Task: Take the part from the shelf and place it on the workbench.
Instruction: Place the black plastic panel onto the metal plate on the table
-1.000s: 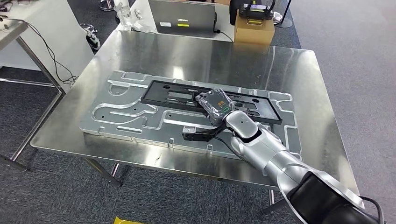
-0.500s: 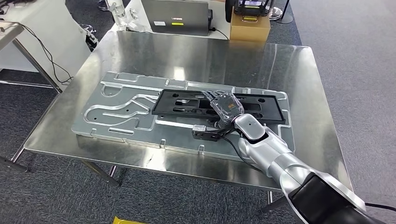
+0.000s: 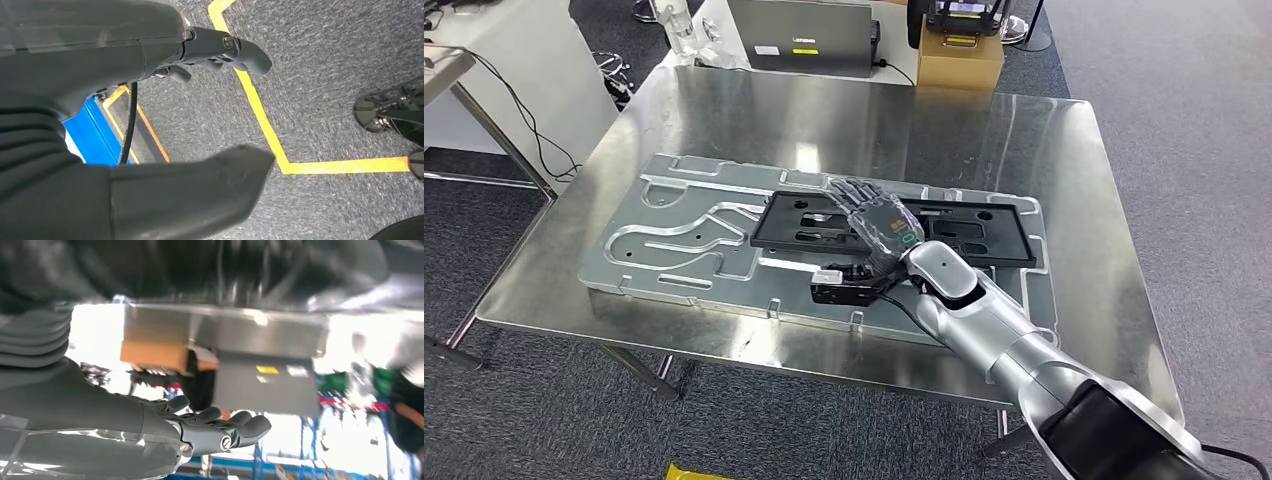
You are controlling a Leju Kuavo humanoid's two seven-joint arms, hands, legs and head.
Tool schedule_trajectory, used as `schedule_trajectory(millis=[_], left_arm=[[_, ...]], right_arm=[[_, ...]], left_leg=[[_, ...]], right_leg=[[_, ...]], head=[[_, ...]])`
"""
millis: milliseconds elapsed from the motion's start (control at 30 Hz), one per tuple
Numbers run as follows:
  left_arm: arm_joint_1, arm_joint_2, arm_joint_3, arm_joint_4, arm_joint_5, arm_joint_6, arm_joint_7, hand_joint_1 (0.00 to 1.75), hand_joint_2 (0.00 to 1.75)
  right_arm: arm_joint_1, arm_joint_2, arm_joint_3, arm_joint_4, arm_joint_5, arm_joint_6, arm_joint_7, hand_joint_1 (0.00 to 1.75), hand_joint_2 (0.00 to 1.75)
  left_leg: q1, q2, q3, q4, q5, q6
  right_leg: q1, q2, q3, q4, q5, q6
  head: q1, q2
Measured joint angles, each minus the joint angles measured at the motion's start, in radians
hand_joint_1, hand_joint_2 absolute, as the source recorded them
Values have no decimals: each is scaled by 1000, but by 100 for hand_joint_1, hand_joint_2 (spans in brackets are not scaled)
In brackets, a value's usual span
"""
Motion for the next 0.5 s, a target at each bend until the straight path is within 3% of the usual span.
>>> schedule_trajectory(millis=[133,200,233,300,367,400,500], left_arm=[[-1,-2,3,0,-5,0,5,0,0],[-1,-5,5,0,-8,0,6,0,0],[-2,-6,7,0,-8,0,6,0,0],[-2,-8,14,0,-8,0,6,0,0],[-1,-10,20,0,-4,0,6,0,0],[0,-11,23,0,-1,0,6,0,0],[4,-13,30,0,8,1,3,0,0]], right_arm=[[0,3,0,-151,-23,40,15,0,0],[-1,4,0,-218,-39,49,16,0,0],[-2,4,0,-247,-46,52,17,0,0],[0,2,0,-294,-57,52,20,0,0],[8,-2,0,-325,-62,49,23,0,0],[11,-5,0,-339,-64,48,23,0,0],[12,-21,-1,-367,-66,42,23,0,0]], left_leg=[[-2,0,3,-4,8,15],[6,5,15,-33,29,22],[11,9,20,-47,38,24],[16,12,19,-54,45,26],[20,13,14,-48,46,23],[24,13,11,-43,45,19],[36,12,-5,-14,34,-7]], right_leg=[[-4,0,5,-11,8,11],[-2,0,3,0,-8,19],[-3,0,-10,32,-32,23],[-13,0,-57,147,-97,34],[-26,-1,-92,236,-124,47],[-34,-2,-86,230,-111,54],[-48,-2,5,61,-37,72]], head=[[0,0],[0,0],[1,0],[1,0],[1,0],[1,0],[1,0]])
